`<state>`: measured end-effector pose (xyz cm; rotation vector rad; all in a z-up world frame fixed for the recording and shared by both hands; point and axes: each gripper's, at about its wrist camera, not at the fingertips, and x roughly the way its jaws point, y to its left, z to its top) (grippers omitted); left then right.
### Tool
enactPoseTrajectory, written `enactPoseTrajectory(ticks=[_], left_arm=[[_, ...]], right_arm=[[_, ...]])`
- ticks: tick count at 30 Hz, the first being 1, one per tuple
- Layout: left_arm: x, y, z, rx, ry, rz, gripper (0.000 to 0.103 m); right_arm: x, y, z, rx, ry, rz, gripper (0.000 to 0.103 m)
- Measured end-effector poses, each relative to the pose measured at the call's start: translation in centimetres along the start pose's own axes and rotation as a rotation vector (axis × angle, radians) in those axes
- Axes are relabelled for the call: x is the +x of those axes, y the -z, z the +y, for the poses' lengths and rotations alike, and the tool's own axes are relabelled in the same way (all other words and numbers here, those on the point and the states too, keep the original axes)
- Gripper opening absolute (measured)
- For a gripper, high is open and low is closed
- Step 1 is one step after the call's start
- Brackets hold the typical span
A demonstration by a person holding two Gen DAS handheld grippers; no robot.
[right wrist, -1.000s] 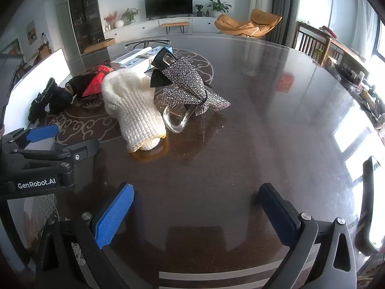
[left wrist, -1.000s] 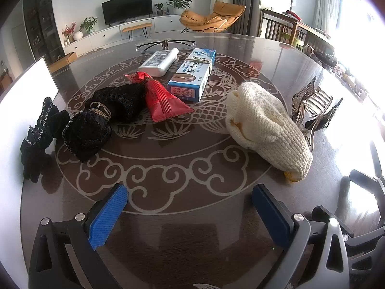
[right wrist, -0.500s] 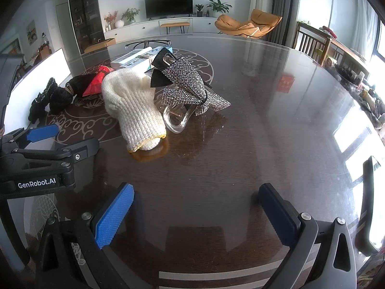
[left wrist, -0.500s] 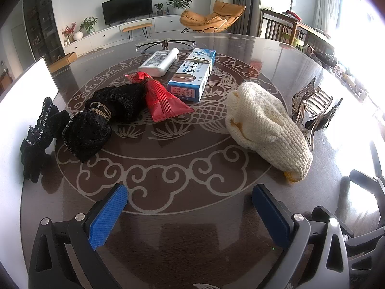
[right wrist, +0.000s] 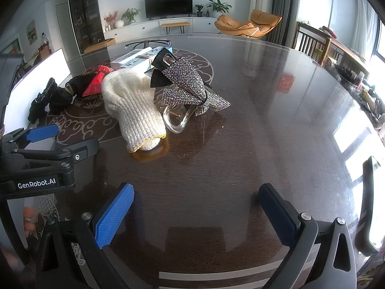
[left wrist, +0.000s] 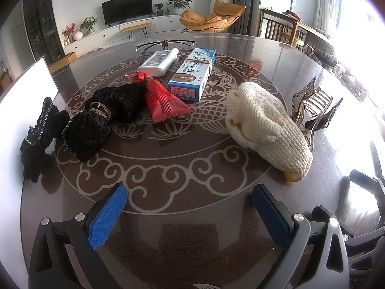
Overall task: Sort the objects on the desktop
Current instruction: 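Lower the left gripper onto the black knit mitten and close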
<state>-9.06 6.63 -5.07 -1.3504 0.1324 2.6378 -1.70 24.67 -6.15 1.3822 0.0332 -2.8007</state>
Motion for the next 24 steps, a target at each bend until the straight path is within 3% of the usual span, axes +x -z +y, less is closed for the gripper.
enactPoseTrajectory(ticks=[4,9,12,14,17,19,23,24], left_arm=[[-0.3,0.2,0.1,0.017,0.011,0.023,0.103],[-3.1,3.3,1.7,0.035,0.018,0.088,0.103],[-5.1,3.2,4.7,0.015,-0.053,0.017,0.103],[-6.9,1.6,7.4,-0.021,-0.111,-0.064,0.103],[-7.3,-2.3,11.0,-0.091,-0.092,-0.118,0.103],[-6.5,-4.9,12.9,-0.116,-0.119,-0.140,0.103],[-3.0,-7.9,15.8,-0.173,-0.176,-0.089,0.103],[-2.1,-8.4,15.9,-0.159,-0.231,-0.077,0.103]], right_arm=[[0.0,0.0,0.0,0.000,0.000,0.000,0.103],[0.0,0.0,0.0,0.000,0.001,0.000,0.103],[0.1,-0.1,0.0,-0.001,-0.001,0.001,0.103],[0.0,-0.1,0.0,0.000,0.000,0.001,0.103],[0.0,-0.1,0.0,-0.001,-0.001,0.001,0.103],[0.0,-0.1,0.0,-0.001,-0.002,0.001,0.103],[0.1,-0.2,0.0,0.000,-0.004,0.000,0.103],[0.1,-0.2,0.0,-0.001,-0.004,0.000,0.103]])
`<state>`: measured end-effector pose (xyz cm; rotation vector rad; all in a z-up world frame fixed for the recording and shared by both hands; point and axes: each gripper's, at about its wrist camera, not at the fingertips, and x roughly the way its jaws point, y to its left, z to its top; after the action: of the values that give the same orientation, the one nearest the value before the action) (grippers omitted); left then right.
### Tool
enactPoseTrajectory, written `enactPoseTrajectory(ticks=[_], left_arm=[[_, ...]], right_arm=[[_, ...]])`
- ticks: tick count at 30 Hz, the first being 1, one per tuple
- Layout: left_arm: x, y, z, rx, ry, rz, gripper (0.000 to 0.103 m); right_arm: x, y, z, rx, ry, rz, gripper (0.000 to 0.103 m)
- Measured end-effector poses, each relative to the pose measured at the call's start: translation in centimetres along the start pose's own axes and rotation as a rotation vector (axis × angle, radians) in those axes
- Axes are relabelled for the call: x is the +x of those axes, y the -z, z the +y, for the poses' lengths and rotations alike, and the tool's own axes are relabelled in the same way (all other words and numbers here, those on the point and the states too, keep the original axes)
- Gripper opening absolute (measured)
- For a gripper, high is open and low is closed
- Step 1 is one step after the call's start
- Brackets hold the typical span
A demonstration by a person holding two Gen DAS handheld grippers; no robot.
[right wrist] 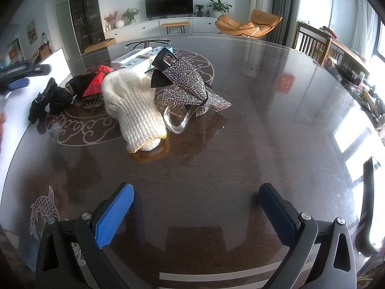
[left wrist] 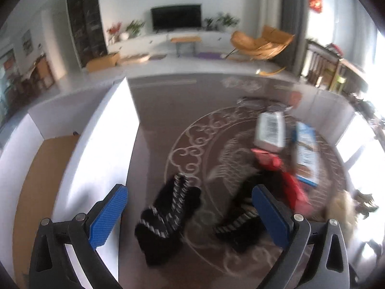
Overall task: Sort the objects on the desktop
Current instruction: 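Lower the left gripper onto the black knit mitten and close, then grasp the rhinestone bow clip with the right gripper while the left gripper lifts the black mitten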
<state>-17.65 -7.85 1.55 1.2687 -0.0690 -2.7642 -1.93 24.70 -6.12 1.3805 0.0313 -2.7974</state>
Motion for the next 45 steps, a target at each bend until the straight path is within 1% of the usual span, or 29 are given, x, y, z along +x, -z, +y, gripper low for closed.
enactPoseTrajectory(ticks=[2,3,4,5,6,8,10,11,12,13,14,16,19,22,23,24,27,32,34,35,36,37,38,39,41,43,45], left_arm=[[1.6,0.0,-0.8,0.065,-0.083,0.023,0.103],[2.7,0.2,-1.6,0.116,-0.114,0.051,0.103],[3.4,1.1,-2.1,0.144,-0.059,0.106,0.103],[4.1,1.7,-2.6,0.145,-0.001,0.148,0.103],[4.3,2.6,-3.1,0.138,0.062,0.169,0.103],[3.2,3.7,-3.9,0.161,0.097,0.135,0.103],[1.7,5.1,-5.1,0.215,0.181,0.134,0.103],[0.8,5.7,-5.5,0.243,0.209,0.124,0.103],[-0.1,6.0,-5.7,0.259,0.213,0.105,0.103],[-1.0,6.2,-5.5,0.260,0.198,0.072,0.103],[-1.4,6.1,-5.2,0.249,0.190,0.058,0.103],[-1.0,5.6,-3.9,0.205,0.188,0.053,0.103],[1.2,5.4,-2.9,0.165,0.188,0.127,0.103],[3.3,6.4,-2.8,0.191,0.211,0.203,0.103],[3.5,6.8,-2.9,0.202,0.215,0.213,0.103],[3.3,7.0,-2.7,0.193,0.238,0.195,0.103],[3.2,7.3,-2.5,0.197,0.237,0.175,0.103],[2.9,7.7,-2.2,0.185,0.238,0.113,0.103],[3.1,7.3,-2.3,0.182,0.229,0.146,0.103],[3.3,7.1,-2.3,0.175,0.222,0.153,0.099],[2.6,7.1,-2.8,0.172,0.221,0.135,0.076],[1.9,7.3,-2.8,0.178,0.232,0.100,0.062],[1.0,7.9,-2.6,0.187,0.242,0.092,0.045],[0.6,8.2,-2.7,0.199,0.242,0.093,0.042],[-0.4,9.4,-2.5,0.195,0.253,0.087,0.042],[-1.9,11.2,-2.2,0.188,0.251,0.066,0.042],[-3.4,13.0,-1.7,0.179,0.253,0.052,0.041]], right_arm=[[0.0,0.0,0.0,-0.001,0.001,-0.001,0.103],[0.1,0.0,0.0,-0.001,0.001,-0.001,0.103],[0.1,0.0,0.1,-0.001,0.002,-0.001,0.103],[0.1,0.0,0.0,-0.001,0.002,-0.001,0.103],[0.1,0.0,0.1,-0.001,0.002,-0.001,0.103],[0.1,0.0,0.1,-0.001,0.001,-0.001,0.103],[0.1,0.0,0.1,-0.001,0.002,-0.001,0.103],[0.1,0.0,0.1,-0.001,0.002,-0.001,0.103],[0.1,0.0,0.1,-0.001,0.002,-0.001,0.103],[0.1,0.0,0.1,-0.001,0.002,-0.001,0.103],[0.1,0.1,0.1,0.000,0.003,-0.001,0.103],[0.2,0.0,0.0,0.000,0.003,0.000,0.103],[0.2,0.0,0.0,0.000,0.002,-0.001,0.103],[0.2,-0.1,0.0,0.000,0.002,-0.001,0.103],[0.2,-0.1,0.0,0.000,0.002,-0.001,0.103],[0.3,-0.1,0.0,0.000,0.002,-0.001,0.103],[0.3,-0.2,0.0,0.000,0.002,-0.001,0.103],[0.3,-0.1,0.0,0.000,0.002,-0.001,0.103],[0.3,-0.1,0.0,-0.003,-0.003,-0.001,0.103],[0.2,0.0,0.0,-0.011,-0.007,-0.001,0.103],[0.1,0.1,0.0,-0.023,-0.019,-0.002,0.103],[0.0,0.3,0.1,-0.037,-0.028,-0.003,0.103],[-0.2,0.6,0.1,-0.058,-0.042,-0.006,0.103],[-0.4,0.8,0.0,-0.067,-0.050,-0.009,0.103],[-0.7,1.1,-0.3,-0.055,-0.053,-0.007,0.103],[-1.3,1.2,-0.8,-0.007,-0.132,-0.007,0.103],[-1.7,1.1,-1.2,0.041,-0.243,-0.015,0.103]])
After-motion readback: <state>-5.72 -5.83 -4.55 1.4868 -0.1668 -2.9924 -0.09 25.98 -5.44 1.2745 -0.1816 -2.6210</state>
